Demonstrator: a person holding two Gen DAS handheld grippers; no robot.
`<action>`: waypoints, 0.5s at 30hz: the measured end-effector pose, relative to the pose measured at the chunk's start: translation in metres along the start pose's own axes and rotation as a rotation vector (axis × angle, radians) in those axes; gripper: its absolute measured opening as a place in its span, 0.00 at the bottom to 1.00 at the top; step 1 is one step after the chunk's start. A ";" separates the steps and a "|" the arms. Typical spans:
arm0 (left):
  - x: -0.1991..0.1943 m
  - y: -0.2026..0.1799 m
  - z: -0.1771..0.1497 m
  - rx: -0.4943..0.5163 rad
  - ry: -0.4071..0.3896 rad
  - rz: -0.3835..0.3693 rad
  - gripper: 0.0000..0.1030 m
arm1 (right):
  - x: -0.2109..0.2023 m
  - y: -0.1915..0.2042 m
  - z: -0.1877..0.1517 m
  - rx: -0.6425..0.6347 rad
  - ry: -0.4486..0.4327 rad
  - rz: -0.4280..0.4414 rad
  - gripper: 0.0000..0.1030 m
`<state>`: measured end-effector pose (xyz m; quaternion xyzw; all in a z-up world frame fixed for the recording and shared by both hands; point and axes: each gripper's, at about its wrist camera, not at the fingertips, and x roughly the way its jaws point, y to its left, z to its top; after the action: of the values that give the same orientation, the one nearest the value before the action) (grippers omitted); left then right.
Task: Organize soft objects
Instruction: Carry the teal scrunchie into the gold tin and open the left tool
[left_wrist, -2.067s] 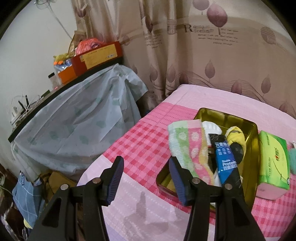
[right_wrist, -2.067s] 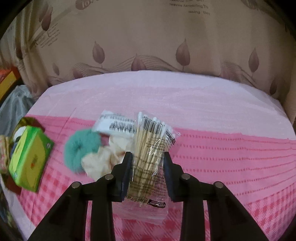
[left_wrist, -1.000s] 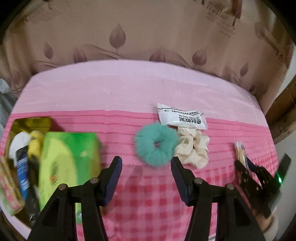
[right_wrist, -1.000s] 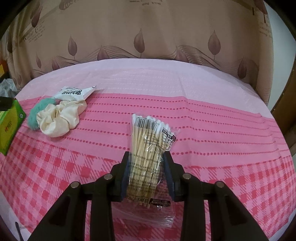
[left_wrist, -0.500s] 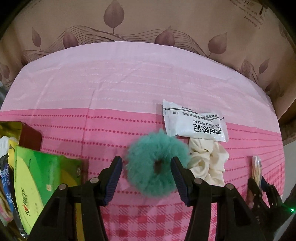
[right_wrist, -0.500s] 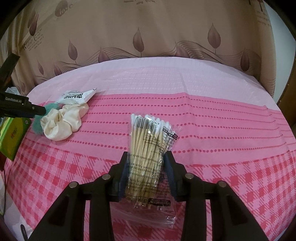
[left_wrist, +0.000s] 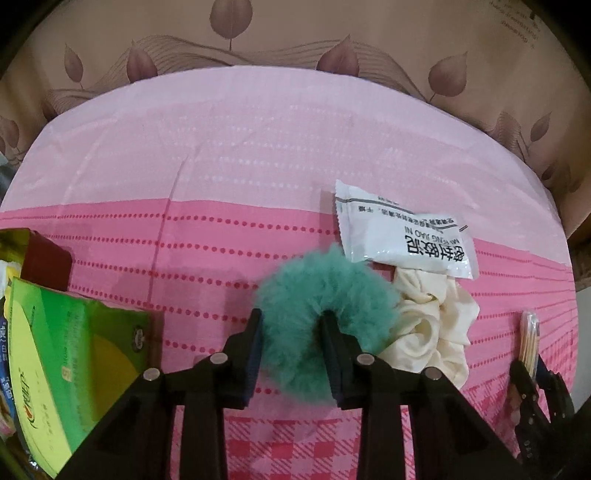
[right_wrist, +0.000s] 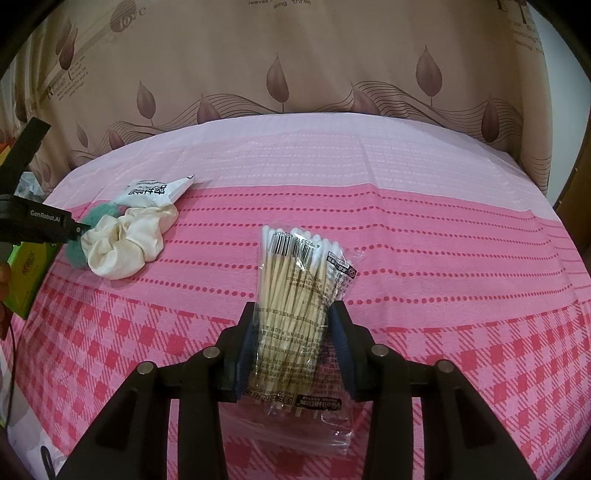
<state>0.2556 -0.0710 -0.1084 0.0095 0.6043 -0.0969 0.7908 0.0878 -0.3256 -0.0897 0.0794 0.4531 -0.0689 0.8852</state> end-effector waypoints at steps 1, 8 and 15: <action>0.000 -0.001 0.000 0.002 -0.008 0.000 0.12 | 0.000 0.000 0.000 0.000 0.000 0.000 0.36; -0.013 0.003 -0.004 0.008 -0.031 -0.006 0.11 | 0.000 0.000 0.000 -0.001 0.000 -0.001 0.36; -0.046 0.004 -0.012 0.022 -0.100 0.010 0.11 | 0.001 0.000 0.000 -0.004 0.000 -0.005 0.36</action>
<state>0.2333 -0.0590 -0.0682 0.0162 0.5630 -0.0999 0.8202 0.0884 -0.3251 -0.0905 0.0762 0.4533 -0.0702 0.8853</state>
